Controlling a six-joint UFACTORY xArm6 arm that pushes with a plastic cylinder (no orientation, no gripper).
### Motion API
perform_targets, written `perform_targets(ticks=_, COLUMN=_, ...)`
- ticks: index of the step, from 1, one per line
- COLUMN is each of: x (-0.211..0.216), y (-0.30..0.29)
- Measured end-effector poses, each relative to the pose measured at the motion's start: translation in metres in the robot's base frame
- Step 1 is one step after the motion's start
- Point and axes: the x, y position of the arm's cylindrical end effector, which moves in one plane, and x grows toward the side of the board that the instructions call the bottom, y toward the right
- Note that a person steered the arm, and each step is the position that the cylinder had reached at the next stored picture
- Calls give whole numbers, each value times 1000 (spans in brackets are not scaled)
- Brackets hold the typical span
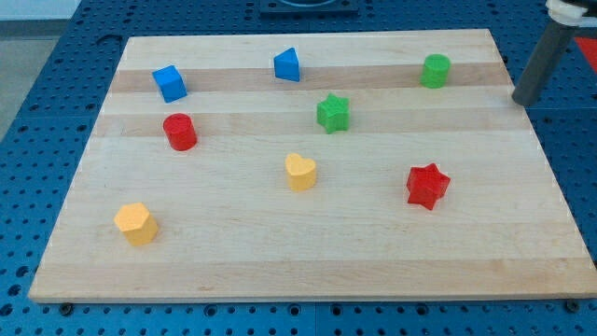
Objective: Move the red star towards the yellow heart
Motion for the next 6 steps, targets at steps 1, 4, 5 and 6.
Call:
perform_targets(ticks=1, x=6, y=-2)
perform_targets(ticks=4, x=76, y=-46)
perform_targets(ticks=5, x=134, y=-52)
perform_targets(ticks=6, x=150, y=-122)
